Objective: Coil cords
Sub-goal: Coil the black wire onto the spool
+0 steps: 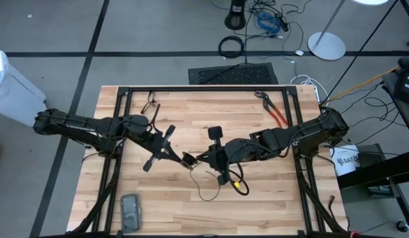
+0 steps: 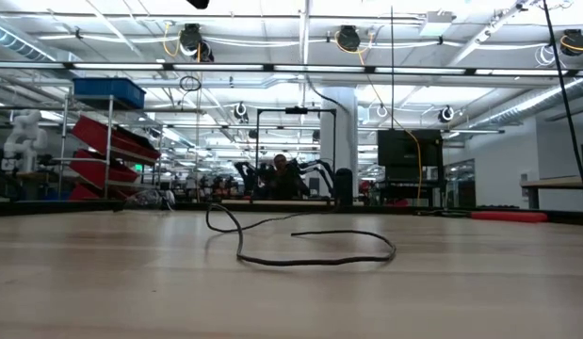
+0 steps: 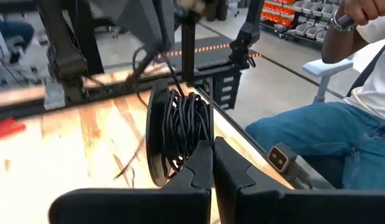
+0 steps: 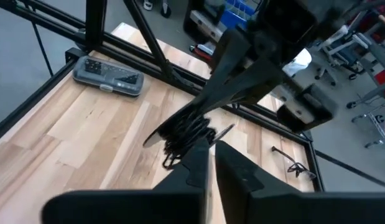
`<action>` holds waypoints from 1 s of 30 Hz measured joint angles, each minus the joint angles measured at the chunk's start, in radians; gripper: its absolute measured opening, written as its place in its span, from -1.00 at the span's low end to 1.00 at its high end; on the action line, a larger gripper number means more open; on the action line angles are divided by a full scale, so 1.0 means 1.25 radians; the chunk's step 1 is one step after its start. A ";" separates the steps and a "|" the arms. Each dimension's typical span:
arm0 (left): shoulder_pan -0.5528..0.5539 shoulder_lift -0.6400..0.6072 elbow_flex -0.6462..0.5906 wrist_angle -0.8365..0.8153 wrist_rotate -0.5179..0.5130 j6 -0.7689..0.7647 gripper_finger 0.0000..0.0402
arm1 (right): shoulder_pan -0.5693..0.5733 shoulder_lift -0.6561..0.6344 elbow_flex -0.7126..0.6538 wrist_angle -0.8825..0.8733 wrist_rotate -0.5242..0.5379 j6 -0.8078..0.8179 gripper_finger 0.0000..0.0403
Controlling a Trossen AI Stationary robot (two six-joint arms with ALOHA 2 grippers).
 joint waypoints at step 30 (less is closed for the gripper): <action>0.014 0.001 -0.001 -0.076 -0.063 -0.025 -0.99 | 0.101 0.069 -0.491 0.489 0.154 0.611 -0.49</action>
